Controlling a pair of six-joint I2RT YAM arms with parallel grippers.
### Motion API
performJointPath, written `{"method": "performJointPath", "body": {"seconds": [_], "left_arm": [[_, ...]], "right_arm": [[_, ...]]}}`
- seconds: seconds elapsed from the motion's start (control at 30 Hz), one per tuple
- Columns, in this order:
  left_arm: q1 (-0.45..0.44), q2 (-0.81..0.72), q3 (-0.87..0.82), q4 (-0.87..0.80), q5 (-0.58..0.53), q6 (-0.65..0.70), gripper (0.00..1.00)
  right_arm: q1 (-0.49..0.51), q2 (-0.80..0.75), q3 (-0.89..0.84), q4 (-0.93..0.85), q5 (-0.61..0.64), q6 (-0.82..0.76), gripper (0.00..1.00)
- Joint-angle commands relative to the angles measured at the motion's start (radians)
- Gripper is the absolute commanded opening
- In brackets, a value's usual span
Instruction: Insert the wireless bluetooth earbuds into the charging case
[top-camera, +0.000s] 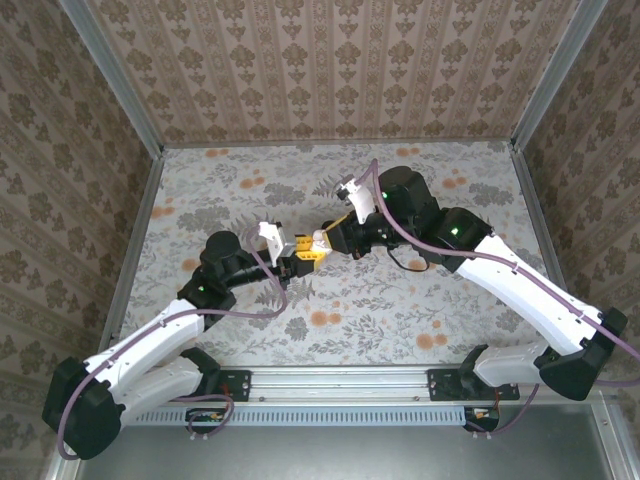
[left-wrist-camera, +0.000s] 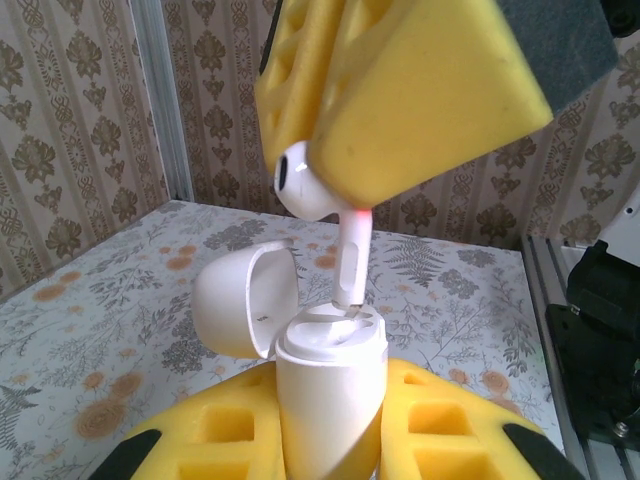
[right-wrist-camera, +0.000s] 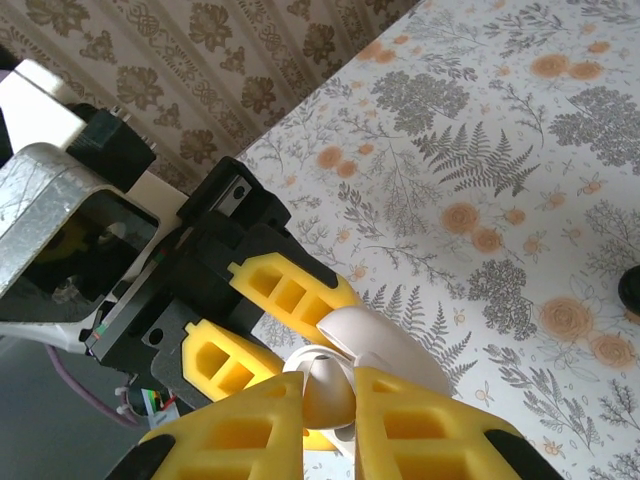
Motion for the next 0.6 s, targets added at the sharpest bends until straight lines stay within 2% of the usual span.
{"method": "performJointPath", "body": {"seconds": [0.0, 0.23, 0.57], "left_arm": [[0.007, 0.003, 0.012, 0.04, 0.023, -0.013, 0.0], [0.007, 0.007, 0.016, 0.044, 0.026, -0.013, 0.0], [0.007, 0.013, 0.02, 0.054, 0.034, -0.016, 0.0]], "right_arm": [[-0.005, -0.014, -0.02, -0.002, -0.031, -0.041, 0.16], [-0.005, -0.005, -0.02, -0.03, -0.021, -0.076, 0.16], [-0.006, 0.016, -0.02, -0.041, -0.098, -0.13, 0.16]]}}
